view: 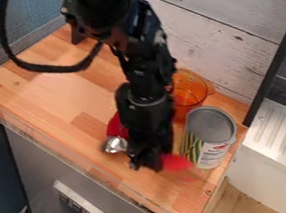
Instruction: Take the red-handled spoon and move the red object to the center of the wooden table
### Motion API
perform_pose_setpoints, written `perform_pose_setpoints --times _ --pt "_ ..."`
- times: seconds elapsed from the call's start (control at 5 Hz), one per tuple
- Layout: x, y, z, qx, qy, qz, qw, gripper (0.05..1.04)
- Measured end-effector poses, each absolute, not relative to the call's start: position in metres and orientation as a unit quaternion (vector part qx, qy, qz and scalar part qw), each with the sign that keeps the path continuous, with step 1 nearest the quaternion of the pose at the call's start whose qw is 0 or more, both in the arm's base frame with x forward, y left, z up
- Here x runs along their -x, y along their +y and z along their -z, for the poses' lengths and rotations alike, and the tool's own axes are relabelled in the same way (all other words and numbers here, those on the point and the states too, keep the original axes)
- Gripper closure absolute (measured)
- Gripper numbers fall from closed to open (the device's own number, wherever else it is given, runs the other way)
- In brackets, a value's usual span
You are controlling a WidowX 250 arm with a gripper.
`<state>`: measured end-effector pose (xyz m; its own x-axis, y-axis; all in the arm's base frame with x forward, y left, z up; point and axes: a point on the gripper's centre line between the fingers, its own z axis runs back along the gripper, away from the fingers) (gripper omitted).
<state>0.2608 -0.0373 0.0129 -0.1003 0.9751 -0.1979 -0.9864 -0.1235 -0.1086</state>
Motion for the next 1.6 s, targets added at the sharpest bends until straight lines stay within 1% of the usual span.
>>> perform_pose_setpoints --times 0.4,0.6,0.8,1.4,1.6 --pt "-0.279 -0.012 -0.013 0.121 0.015 -0.756 0.643 0.719" --pt "-0.288 -0.002 -0.015 0.126 0.005 -0.756 0.643 0.719" --pt "-0.290 0.010 -0.016 0.127 0.000 -0.763 0.634 0.719" --pt "-0.309 0.054 -0.018 0.116 -0.039 -0.788 0.603 0.719" --pt "-0.311 0.063 -0.016 0.109 -0.046 -0.792 0.599 0.719"
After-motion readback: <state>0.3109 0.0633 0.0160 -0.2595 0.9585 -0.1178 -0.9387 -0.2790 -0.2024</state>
